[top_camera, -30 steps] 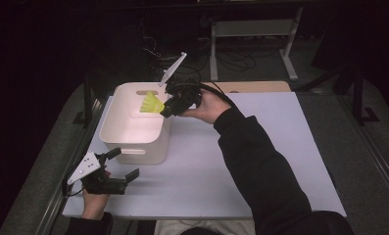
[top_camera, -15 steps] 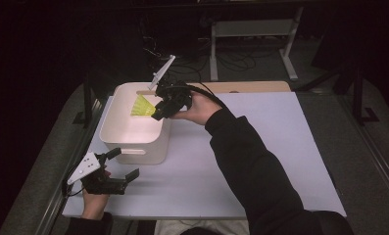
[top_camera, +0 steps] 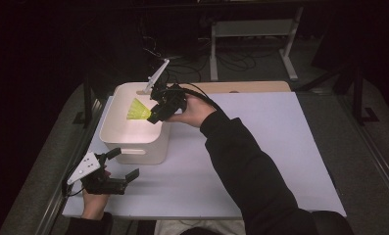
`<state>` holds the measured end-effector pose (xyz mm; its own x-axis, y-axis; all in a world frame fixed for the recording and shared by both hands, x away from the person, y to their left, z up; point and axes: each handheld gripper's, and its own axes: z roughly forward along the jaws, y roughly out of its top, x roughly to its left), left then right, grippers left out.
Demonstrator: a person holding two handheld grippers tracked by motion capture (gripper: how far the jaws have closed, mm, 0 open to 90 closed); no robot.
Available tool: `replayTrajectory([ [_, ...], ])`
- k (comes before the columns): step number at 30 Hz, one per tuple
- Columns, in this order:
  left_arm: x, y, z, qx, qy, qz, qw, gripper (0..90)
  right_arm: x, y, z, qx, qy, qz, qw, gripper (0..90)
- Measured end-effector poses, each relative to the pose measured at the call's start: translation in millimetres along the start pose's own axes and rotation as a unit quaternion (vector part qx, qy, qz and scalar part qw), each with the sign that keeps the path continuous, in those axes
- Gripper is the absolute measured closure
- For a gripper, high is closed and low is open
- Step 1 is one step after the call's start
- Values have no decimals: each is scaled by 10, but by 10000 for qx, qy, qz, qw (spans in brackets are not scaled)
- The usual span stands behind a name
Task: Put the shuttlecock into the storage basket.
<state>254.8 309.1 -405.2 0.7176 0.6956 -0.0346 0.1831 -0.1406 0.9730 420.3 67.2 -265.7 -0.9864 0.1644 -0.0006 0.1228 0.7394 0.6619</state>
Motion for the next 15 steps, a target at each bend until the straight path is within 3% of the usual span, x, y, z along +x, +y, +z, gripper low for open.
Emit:
replayTrajectory([
  [15, 0, 0, -1, -1, -2, 2, 10000, 0, -8, -21, 154, 14, 121, 29, 9999, 632],
])
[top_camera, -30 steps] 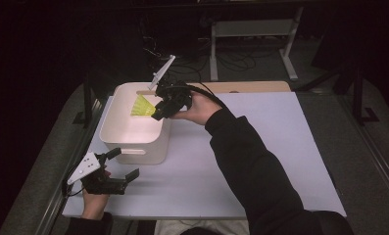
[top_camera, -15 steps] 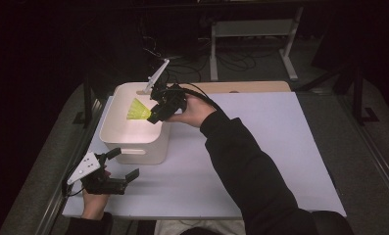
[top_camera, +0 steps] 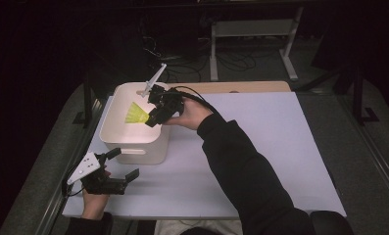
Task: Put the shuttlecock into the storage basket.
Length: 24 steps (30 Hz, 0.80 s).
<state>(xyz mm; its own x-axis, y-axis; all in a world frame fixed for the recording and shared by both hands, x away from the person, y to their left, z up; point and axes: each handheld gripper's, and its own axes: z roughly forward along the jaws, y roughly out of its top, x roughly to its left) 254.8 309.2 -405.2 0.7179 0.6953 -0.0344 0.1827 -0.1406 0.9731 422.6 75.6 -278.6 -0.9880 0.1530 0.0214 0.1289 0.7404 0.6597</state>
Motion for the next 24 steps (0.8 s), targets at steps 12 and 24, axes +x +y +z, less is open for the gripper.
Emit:
replayTrajectory([
  [12, -1, 0, -5, -3, -5, 6, 10000, 0, -15, -20, 140, 30, 73, 19, 10000, 633],
  [24, -1, 1, -7, -6, -4, 10, 10000, 0, -31, -23, 265, 97, 132, 55, 9999, 633],
])
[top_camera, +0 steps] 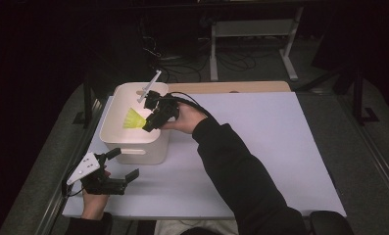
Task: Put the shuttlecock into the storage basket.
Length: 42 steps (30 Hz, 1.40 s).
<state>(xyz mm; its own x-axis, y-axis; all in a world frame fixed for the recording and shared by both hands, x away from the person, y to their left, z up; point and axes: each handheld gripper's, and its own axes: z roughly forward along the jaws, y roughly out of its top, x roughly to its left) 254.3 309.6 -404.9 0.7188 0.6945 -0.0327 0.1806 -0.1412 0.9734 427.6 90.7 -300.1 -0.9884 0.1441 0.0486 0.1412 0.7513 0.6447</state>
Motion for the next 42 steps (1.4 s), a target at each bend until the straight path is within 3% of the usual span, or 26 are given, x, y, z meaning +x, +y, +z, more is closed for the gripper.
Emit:
replayTrajectory([
  [8, 0, 0, 0, -1, -5, 4, 10000, 0, -13, -5, 33, 17, 25, 11, 10000, 621],
  [17, -1, -1, -1, 3, -7, 4, 10000, 0, 1, -17, -65, -106, -76, 76, 9999, 391],
  [31, -2, -2, 1, 13, -4, -1, 10000, 0, -12, -98, -324, -520, -339, 250, 9978, 17],
  [42, -3, -3, 1, 14, 1, -3, 10000, 0, -27, -208, -489, -733, -549, 316, 9953, 0],
])
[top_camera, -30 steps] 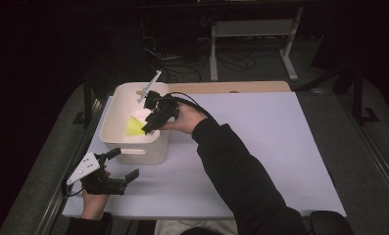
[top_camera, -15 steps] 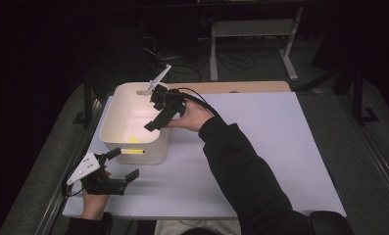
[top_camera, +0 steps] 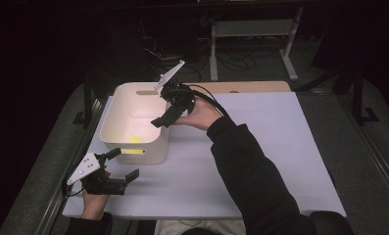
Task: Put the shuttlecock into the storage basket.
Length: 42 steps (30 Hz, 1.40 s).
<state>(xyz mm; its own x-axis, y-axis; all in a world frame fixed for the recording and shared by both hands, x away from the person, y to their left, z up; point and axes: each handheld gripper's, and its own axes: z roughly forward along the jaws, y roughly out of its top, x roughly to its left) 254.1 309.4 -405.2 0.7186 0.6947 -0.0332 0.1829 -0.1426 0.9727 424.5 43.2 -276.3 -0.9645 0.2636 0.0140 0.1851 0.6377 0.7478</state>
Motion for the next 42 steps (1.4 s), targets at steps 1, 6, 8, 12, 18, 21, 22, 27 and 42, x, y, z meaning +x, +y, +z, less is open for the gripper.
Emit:
replayTrajectory([
  [1, 0, 0, 0, 2, 5, -3, 10000, 0, 0, -14, -16, -27, -11, 18, 10000, 0],
  [6, 0, -1, 5, -3, 7, -3, 10000, 0, -11, -106, -93, -125, -82, 55, 9999, 0],
  [8, 0, -1, 5, -3, 10, -7, 10000, 0, -24, -144, -126, -165, -96, 75, 9998, 0],
  [12, 2, -1, 7, 2, 13, 7, 10000, 0, -40, -210, -183, -208, -117, 107, 9997, 0],
  [18, -1, -3, 8, 9, 19, -17, 10000, 0, -47, -289, -257, -252, -159, 126, 9995, 0],
  [21, -3, -4, 6, 11, 20, -17, 10000, 0, -50, -322, -288, -234, -189, 136, 9995, 0],
  [22, -3, -4, 7, 12, 21, -16, 10000, 0, -54, -333, -300, -240, -194, 114, 9995, 0],
  [27, -3, -4, 7, 19, 23, -9, 10000, 0, -66, -396, -366, -313, -242, 157, 9991, 0],
  [42, -4, -5, 8, 20, 27, -22, 10000, 0, -67, -565, -494, -270, -353, 256, 9987, 0],
])
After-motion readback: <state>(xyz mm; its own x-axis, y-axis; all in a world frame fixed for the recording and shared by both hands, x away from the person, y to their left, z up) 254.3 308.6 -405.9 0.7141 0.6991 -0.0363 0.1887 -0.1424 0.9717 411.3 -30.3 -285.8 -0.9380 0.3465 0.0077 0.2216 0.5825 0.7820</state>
